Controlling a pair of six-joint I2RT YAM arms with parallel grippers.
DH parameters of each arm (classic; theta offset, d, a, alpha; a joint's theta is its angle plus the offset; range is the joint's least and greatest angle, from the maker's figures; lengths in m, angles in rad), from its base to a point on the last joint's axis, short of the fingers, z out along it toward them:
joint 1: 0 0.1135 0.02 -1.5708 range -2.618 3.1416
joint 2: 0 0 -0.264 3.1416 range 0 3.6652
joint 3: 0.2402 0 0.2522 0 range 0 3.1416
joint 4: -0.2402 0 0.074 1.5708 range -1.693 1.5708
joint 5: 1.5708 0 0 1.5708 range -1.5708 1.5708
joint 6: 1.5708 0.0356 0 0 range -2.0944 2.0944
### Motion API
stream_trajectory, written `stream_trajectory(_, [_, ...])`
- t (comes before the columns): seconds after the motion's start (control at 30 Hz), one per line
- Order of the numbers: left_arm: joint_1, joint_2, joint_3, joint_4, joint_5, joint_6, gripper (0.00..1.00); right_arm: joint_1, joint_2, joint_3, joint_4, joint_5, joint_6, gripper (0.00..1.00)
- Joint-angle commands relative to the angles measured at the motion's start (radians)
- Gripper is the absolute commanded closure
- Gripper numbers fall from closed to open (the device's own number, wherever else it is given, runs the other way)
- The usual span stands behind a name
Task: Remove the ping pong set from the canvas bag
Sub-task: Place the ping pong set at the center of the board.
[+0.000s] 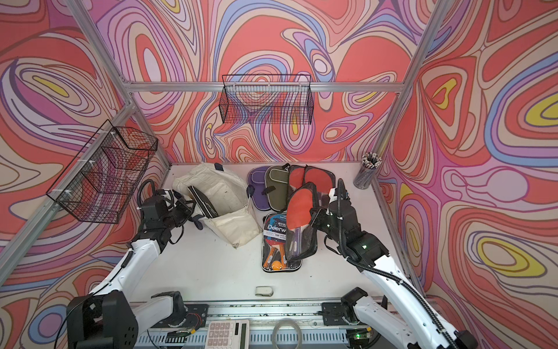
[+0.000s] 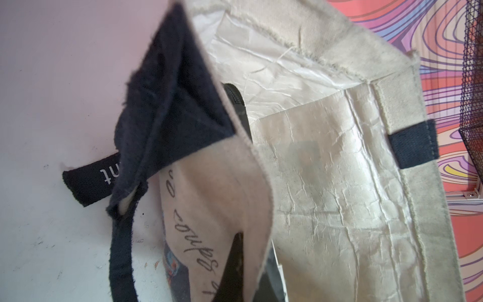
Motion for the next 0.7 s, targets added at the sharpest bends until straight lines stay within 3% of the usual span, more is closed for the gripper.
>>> stream_trajectory(0.0, [0.007,-0.018,0.004,-0.028,-0.012,0.02,1.0,-0.085,-0.026,-0.064,0.192,-0.173,0.053,1.0])
stream_trajectory(0.13, [0.007,-0.019,-0.002,-0.029,-0.016,0.023,1.0,-0.187,-0.011,-0.18,0.322,-0.326,0.1,1.0])
stream_trajectory(0.27, [0.007,-0.02,-0.002,-0.031,-0.021,0.026,1.0,-0.222,0.016,-0.261,0.419,-0.405,0.131,1.0])
stream_trajectory(0.67, [0.006,-0.009,-0.011,-0.016,-0.019,0.022,1.0,-0.275,0.075,-0.392,0.482,-0.438,0.106,1.0])
